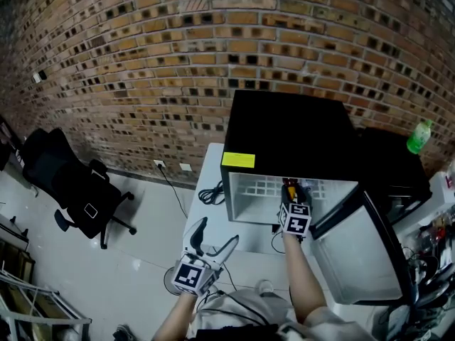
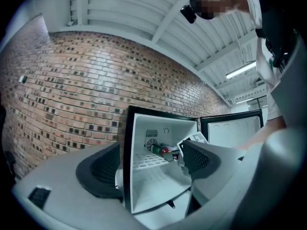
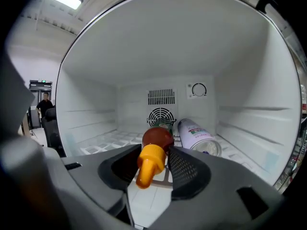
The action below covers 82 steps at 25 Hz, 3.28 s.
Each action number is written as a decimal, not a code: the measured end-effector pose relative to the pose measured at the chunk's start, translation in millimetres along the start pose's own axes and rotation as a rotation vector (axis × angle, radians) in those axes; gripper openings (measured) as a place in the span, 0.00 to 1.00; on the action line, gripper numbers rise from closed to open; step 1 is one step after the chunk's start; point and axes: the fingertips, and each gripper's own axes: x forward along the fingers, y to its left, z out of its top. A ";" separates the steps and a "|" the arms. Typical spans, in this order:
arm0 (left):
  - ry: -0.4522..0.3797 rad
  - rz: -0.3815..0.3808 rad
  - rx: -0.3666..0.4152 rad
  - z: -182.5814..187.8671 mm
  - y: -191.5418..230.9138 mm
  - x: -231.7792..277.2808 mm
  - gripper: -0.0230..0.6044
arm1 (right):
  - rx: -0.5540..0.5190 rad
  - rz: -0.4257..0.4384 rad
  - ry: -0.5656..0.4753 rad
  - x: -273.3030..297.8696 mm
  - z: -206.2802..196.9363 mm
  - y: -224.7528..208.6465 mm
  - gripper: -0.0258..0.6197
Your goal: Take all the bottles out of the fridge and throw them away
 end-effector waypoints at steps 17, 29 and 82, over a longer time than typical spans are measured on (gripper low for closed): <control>-0.013 0.002 -0.036 -4.7 -7.0 1.8 0.68 | -0.109 0.181 -0.412 -111.4 71.9 20.6 0.29; -0.031 0.124 -0.047 -3.7 23.2 -17.7 0.68 | -0.107 0.508 -0.420 -165.0 93.7 99.8 0.28; 0.208 1.205 -0.536 -502.0 235.0 -463.9 0.68 | -1.024 1.362 0.967 -46.1 -812.2 596.2 0.29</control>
